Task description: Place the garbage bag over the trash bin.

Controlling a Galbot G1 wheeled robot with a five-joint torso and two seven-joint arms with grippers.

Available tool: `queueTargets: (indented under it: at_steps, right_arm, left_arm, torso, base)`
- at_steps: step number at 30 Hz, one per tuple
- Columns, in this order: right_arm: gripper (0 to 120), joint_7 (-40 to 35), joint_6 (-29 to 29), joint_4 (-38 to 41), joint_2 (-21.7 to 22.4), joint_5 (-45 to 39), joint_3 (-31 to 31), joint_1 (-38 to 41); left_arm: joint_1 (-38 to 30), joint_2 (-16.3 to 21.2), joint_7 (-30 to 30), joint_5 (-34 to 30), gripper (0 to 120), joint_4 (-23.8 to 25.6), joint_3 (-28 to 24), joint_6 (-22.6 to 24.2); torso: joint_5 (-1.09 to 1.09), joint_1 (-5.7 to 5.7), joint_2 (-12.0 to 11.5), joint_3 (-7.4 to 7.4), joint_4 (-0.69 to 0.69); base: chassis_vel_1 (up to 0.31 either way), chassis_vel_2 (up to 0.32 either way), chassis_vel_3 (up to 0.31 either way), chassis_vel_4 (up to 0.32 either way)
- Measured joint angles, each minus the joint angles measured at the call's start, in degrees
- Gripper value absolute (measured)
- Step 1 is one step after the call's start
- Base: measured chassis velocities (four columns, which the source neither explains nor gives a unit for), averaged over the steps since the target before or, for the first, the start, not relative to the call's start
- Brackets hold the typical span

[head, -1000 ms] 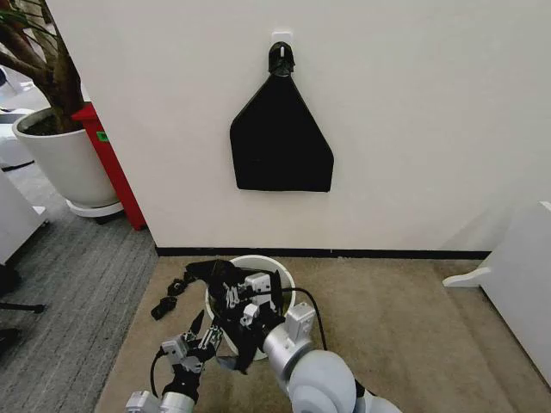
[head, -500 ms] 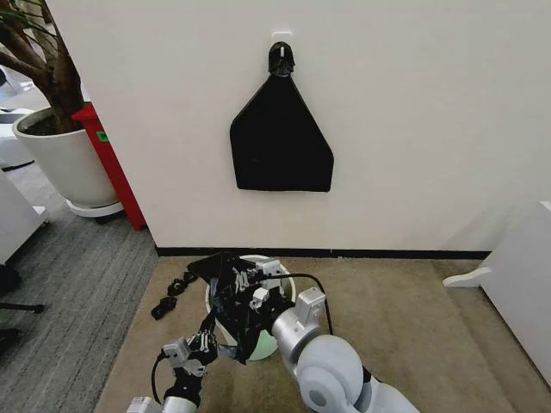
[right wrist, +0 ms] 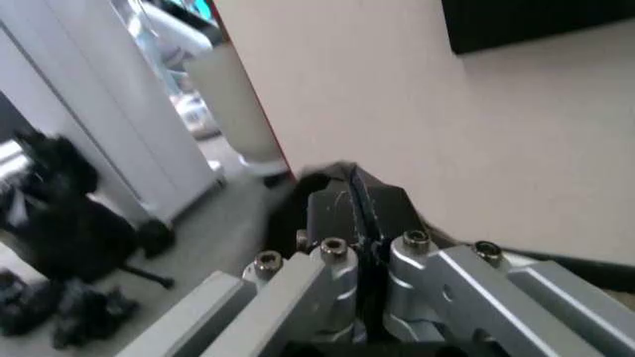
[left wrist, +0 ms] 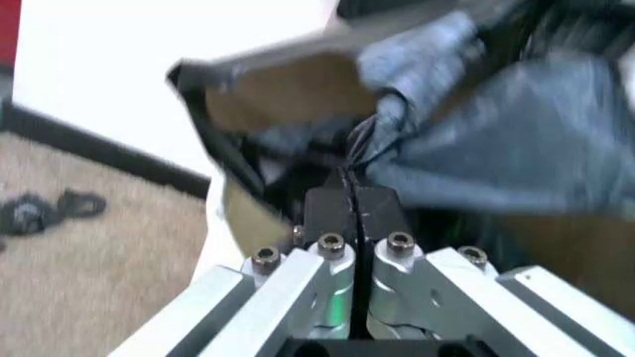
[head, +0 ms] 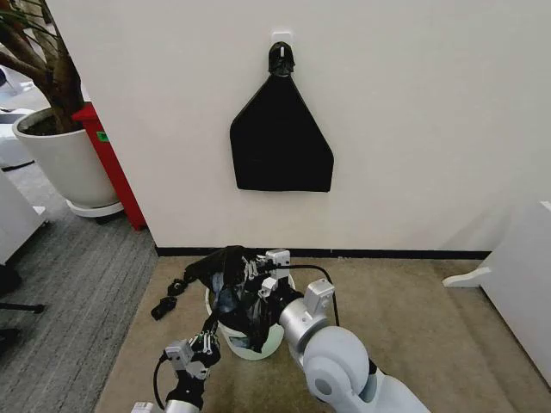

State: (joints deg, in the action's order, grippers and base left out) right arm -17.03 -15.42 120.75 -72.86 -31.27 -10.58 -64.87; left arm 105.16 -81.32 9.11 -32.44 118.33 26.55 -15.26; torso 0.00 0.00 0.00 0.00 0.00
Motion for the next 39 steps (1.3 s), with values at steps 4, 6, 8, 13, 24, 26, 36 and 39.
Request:
queueTargets:
  at_steps: [4,6,8,13,24,26,36,39]
  right_arm:
    - [0,0.79,0.76,-1.75,0.33,2.35,-0.95,-0.82]
    - [0,1.18,0.94,-2.80,0.35,3.99,-1.59,-1.30]
    - [0,2.02,1.27,-3.74,0.55,6.37,-2.09,-1.65]
    - [0,3.18,1.58,-4.87,1.19,10.97,-2.76,-2.69]
    - [33,6.86,7.10,-5.55,1.22,28.94,0.40,-4.52]
    - [41,7.64,8.16,-4.05,1.26,30.59,1.70,-4.78]
    - [79,10.71,4.93,3.85,2.72,7.87,3.10,-5.89]
    - [89,12.79,5.28,3.29,3.16,6.75,3.03,-5.75]
  left_arm:
    - [0.05,0.30,0.78,-0.47,0,1.46,0.33,-0.56]
    - [0.17,0.65,1.33,-0.78,0,2.80,0.68,-0.90]
    - [0.26,0.98,1.62,-1.29,0,4.26,0.91,-1.07]
    - [-0.22,1.61,1.65,-2.89,0,6.93,1.82,-1.09]
    - [-2.04,3.03,1.15,-5.40,0,7.59,3.45,0.36]
    - [-2.21,3.09,1.05,-5.51,0,7.15,3.54,0.48]
    - [-2.70,2.78,0.28,-5.55,0,5.60,3.07,0.88]
    - [-2.74,2.75,0.26,-5.46,0,5.60,3.05,1.06]
  torso:
    - [0.00,0.00,0.00,0.00,-0.01]
    - [0.00,0.00,0.00,0.00,0.00]
    - [0.00,0.00,0.00,0.00,0.00]
    - [-0.01,0.00,0.00,0.00,0.00]
    - [0.00,0.00,0.00,0.00,0.00]
    - [0.00,0.00,0.00,0.00,0.00]
    - [0.00,0.00,0.00,0.00,0.00]
    - [0.00,0.00,0.00,0.00,0.00]
  base:
    - [0.000,0.000,0.000,0.000]
    - [0.000,0.000,0.000,0.000]
    - [0.000,0.000,0.000,0.000]
    - [0.000,0.000,0.000,0.000]
    - [0.000,0.000,0.000,0.000]
    - [0.000,0.000,0.000,0.000]
    - [0.000,0.000,0.000,0.000]
    - [0.000,0.000,0.000,0.000]
